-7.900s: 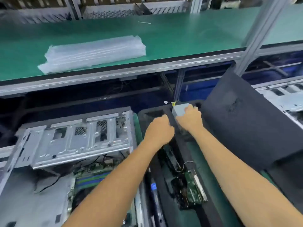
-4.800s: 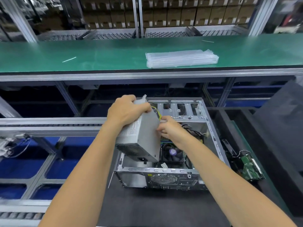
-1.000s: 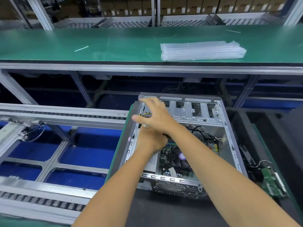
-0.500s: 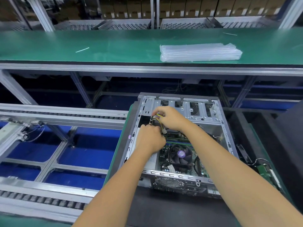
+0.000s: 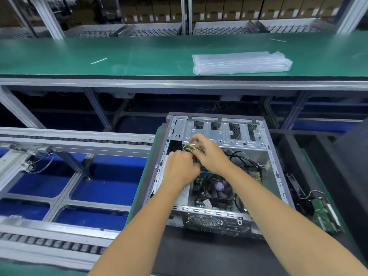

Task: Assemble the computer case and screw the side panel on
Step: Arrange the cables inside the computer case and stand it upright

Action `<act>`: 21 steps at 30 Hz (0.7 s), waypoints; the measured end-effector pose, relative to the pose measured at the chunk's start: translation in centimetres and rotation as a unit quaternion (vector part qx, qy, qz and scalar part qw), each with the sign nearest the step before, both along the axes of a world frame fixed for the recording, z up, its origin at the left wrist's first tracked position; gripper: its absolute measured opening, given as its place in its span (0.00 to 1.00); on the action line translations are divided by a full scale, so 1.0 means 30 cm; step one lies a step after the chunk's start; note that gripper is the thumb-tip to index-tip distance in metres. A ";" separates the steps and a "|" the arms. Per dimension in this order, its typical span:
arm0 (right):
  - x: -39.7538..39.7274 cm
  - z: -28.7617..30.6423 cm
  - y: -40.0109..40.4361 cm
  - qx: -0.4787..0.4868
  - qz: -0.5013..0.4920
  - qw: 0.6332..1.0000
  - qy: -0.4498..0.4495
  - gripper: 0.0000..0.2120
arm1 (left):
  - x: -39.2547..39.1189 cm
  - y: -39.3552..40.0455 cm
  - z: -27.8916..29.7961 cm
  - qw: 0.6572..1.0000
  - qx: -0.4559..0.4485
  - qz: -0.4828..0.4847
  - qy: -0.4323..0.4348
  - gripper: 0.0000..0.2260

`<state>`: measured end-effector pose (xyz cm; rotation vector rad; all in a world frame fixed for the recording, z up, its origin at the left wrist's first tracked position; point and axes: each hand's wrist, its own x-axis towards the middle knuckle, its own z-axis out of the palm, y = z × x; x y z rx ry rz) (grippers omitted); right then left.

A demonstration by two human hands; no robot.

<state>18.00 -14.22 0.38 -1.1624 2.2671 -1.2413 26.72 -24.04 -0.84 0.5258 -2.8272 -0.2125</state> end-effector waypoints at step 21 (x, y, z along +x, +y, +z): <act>-0.028 -0.089 0.078 0.302 -0.119 0.915 0.240 0.12 | -0.022 -0.016 -0.003 0.996 0.080 0.019 -0.021 0.10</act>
